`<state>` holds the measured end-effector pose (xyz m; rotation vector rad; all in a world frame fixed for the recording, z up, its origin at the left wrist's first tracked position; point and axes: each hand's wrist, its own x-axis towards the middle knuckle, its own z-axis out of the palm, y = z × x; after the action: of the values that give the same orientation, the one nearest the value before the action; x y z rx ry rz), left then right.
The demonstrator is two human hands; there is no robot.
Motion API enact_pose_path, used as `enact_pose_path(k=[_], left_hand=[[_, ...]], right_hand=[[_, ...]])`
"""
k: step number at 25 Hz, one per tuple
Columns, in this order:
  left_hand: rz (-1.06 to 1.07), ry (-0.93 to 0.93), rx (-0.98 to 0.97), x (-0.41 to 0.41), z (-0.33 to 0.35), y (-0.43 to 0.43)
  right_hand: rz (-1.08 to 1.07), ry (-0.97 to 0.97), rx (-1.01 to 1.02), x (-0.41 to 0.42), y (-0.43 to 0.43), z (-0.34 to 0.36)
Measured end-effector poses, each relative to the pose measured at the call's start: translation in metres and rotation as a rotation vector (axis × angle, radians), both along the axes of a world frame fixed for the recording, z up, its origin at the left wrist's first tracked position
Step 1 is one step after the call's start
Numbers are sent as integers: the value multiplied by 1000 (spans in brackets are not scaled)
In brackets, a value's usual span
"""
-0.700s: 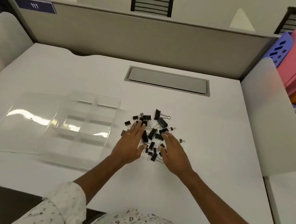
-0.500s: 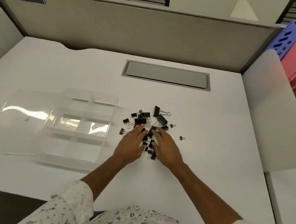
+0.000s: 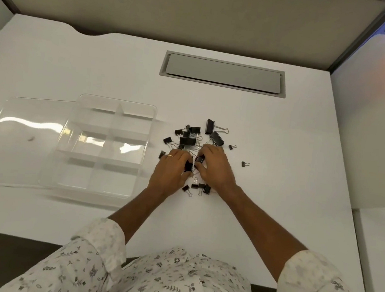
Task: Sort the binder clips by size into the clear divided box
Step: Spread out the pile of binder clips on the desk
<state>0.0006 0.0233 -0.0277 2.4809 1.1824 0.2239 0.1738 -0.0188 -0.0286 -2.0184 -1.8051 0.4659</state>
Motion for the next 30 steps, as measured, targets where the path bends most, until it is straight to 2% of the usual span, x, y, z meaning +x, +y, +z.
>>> enact_pose_path(k=[6, 10, 15, 19, 23, 30], left_hand=[[30, -132, -104, -7, 9, -1], [43, -254, -93, -4, 20, -6], [22, -311, -111, 9, 24, -19], [-25, -376, -186, 30, 27, -39], [-142, -319, -321, 67, 26, -73], [-413, -159, -376, 121, 2, -133]], right_hand=[[-44, 69, -7, 3, -7, 8], [-188, 242, 50, 9, -26, 15], [-379, 505, 150, 16, -59, 32], [-597, 704, 139, 28, -103, 42], [-753, 718, 114, 49, -164, 36], [-867, 611, 115, 79, -247, 21]])
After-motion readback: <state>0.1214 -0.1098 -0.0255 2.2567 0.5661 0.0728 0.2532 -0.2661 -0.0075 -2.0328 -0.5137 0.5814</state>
